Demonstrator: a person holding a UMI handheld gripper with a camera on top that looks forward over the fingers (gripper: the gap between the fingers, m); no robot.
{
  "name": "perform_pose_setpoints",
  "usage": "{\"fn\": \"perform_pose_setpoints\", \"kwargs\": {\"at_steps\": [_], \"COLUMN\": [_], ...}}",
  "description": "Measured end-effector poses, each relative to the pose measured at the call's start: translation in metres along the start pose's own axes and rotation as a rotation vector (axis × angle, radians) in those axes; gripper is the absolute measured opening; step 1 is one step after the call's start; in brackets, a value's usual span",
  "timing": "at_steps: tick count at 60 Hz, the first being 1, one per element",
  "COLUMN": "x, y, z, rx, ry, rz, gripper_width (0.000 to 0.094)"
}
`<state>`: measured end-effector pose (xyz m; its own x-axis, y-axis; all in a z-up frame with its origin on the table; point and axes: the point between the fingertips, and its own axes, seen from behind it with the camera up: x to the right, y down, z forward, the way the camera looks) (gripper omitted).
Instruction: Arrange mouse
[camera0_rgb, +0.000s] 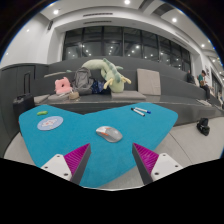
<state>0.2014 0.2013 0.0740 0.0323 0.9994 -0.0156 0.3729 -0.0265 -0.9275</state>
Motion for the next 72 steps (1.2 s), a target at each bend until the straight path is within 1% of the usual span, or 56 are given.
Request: {"fn": "perform_pose_setpoints", "kwargs": {"at_steps": [6,30,38,41,52,72], "x": [0.000,0.004,0.008,0.011,0.007,0.021], "y": [0.008,0.017,0.022,0.024,0.019,0.010], "z": [0.028,0.138,0.170,0.179,0.205,0.246], "rx": [-0.024,-0.096,-0.152,-0.173,-0.219,-0.291], "ry": [-0.010,0.022,0.033,0.044,0.024,0.060], "rz": [0.003,-0.058,-0.056,-0.058,-0.036,0.014], "gripper_width": [0.0857,0.0856,0.0857,0.0858,0.0855,0.0862]}}
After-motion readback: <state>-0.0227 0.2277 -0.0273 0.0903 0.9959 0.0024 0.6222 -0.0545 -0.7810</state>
